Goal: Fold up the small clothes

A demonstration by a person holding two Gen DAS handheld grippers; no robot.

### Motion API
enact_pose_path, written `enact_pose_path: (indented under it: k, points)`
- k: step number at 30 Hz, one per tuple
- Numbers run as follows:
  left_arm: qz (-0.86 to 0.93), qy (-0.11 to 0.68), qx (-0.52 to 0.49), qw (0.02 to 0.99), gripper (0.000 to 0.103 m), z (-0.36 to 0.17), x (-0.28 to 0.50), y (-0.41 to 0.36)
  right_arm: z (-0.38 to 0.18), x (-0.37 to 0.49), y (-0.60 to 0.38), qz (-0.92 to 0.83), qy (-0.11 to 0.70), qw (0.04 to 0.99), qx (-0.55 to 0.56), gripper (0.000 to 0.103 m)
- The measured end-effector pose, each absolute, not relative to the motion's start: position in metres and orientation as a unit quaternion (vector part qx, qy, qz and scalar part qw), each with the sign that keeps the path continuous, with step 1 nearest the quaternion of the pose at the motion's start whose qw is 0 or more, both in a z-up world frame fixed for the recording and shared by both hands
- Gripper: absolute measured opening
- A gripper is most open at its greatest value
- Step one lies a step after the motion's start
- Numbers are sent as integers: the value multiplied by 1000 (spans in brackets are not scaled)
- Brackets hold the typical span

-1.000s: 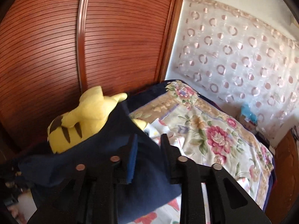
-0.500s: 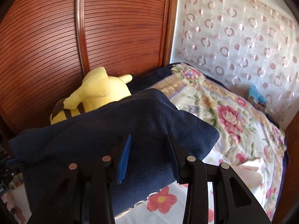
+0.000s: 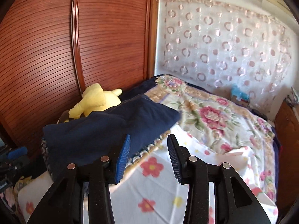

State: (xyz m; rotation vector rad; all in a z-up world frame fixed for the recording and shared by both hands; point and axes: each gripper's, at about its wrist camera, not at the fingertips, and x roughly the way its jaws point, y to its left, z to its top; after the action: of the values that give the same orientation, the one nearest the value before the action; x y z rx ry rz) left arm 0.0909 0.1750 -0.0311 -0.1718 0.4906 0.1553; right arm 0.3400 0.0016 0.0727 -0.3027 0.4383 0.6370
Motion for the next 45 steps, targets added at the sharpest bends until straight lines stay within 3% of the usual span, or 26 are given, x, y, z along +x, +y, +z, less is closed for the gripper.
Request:
enact_pose_path:
  k: [1,2,4,5,7,12,23,33,45]
  points:
    - [72,241,-82,964,27,-29,88,170,76,329,-8,306,210,918,-144,43]
    - [67,241,-78,965,38,-28,86,165,78,319,-17,303,208,920,-140,43]
    - [52,235,-76,968,50,-24,81,156,83,296,-35,293,200,925,-133,43]
    - [46,234,-76,968,65,-22,80,152,85,283,-45,291,195,928,-127,43]
    - [31,229,-78,970,86,-18,77,144,86,257,-62,284,188,933,-117,43]
    - [16,238,-47,970,90,-16,78,114,73,211,-98,266,184,942,-90,43]
    - [-35,242,-28,969,90,-14,73,60,40,125,-150,197,196,959,-47,70]
    - [-45,212,-6,976,90,20,58,18,49,38,-161,142,154,978,2,72]
    - [-45,191,-5,981,90,39,48,10,41,-6,-157,125,129,984,16,72]
